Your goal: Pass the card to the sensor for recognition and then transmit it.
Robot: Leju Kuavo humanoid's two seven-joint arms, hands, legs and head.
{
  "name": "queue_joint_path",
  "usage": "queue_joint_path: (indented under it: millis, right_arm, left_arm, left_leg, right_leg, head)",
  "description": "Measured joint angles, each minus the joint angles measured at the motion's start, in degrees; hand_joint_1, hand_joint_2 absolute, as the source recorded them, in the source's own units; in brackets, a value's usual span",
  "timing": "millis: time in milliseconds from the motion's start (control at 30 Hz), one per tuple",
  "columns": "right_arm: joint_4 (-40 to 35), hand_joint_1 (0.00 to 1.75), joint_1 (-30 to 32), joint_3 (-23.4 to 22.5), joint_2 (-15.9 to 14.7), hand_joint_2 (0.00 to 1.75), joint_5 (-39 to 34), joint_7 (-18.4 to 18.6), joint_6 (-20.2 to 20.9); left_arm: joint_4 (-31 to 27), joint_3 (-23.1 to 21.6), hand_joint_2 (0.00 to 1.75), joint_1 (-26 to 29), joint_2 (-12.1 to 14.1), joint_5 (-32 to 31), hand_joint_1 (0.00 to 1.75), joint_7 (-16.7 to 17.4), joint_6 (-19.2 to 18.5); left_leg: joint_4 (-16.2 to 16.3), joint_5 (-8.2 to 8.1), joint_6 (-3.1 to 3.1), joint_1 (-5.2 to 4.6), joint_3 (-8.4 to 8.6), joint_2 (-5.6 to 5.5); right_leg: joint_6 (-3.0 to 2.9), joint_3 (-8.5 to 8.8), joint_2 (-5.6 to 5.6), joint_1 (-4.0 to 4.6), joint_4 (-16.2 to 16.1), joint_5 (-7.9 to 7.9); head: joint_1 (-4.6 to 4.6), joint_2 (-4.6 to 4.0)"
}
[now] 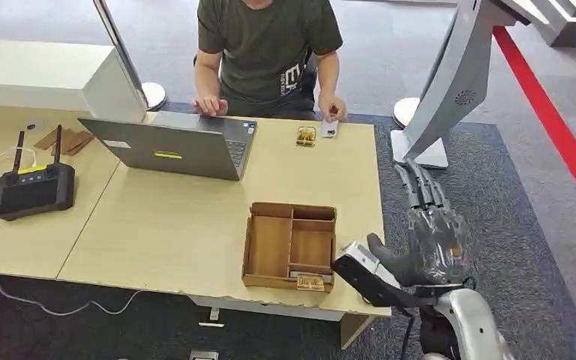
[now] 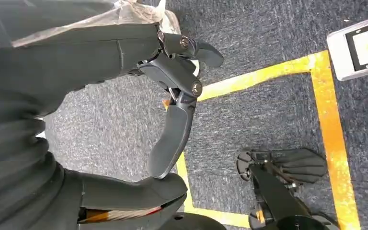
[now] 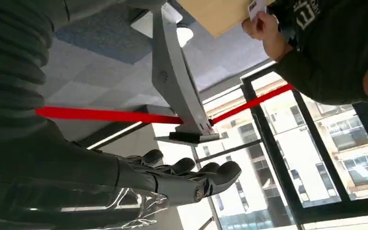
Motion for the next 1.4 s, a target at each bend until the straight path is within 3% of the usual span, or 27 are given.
queue_joint_path:
  millis: [100,567,833,1400]
  right_arm:
    - [-1.12,0.00,1.88,0.59,-0.04,1.75,-0.11,0.22,2.15]
    - [-2.43,0.00,5.14,5.07,-0.04,1.75,-0.42,-1.95,2.23]
    - [-3.06,0.00,5.85,7.80,0.28,1.75,-0.50,-3.52,6.76]
    - [7.91,0.00,4.37,13.49,4.35,1.75,1.94,-4.39,10.26]
  left_arm:
    - [0.02,0.28,1.75,0.01,0.00,0.39,0.00,0.02,0.00]
    - [0.02,0.66,1.75,-0.03,0.17,0.79,0.00,-0.18,0.02]
    - [0.06,0.96,1.75,-0.06,0.18,1.29,0.00,-0.33,0.41]
    - [0.31,2.10,1.75,-0.19,0.15,1.35,0.00,0.35,1.38]
  left_leg:
    - [0.00,0.01,0.00,0.01,0.00,-0.01]
    - [0.00,0.01,0.00,0.00,-0.01,-0.01]
    - [-0.01,0.00,0.00,0.01,-0.03,-0.01]
    - [-0.01,0.01,0.00,0.02,-0.03,-0.01]
  right_leg:
    - [0.00,0.01,0.00,0.01,0.00,0.00]
    - [0.00,0.01,0.00,0.01,0.01,0.00]
    - [-0.01,0.01,-0.01,0.01,0.01,-0.01]
    - [-0.01,0.00,-0.01,0.02,0.01,-0.01]
  head:
    - [0.00,0.00]
    - [-0.02,0.00]
    - [0.00,0.00]
    - [0.00,0.00]
